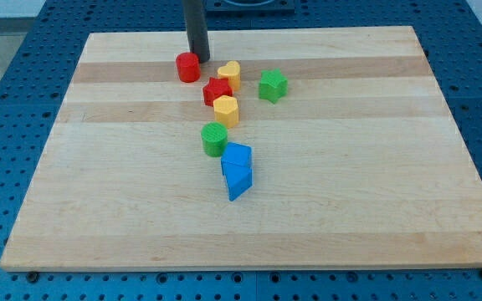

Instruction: Push the yellow heart along with the green star towards the right

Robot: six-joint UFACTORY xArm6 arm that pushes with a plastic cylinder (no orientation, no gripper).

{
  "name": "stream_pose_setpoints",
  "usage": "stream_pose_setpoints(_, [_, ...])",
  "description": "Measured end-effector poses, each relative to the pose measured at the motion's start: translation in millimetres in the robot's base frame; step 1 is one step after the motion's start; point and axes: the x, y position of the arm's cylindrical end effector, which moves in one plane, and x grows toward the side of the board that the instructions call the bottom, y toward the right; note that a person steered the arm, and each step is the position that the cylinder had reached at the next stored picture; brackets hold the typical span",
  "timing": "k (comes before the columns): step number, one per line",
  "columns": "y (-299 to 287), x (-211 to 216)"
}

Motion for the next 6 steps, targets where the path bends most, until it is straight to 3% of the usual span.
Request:
stream_pose_setpoints(2, [5,26])
stream_pose_setpoints(6, [102,88])
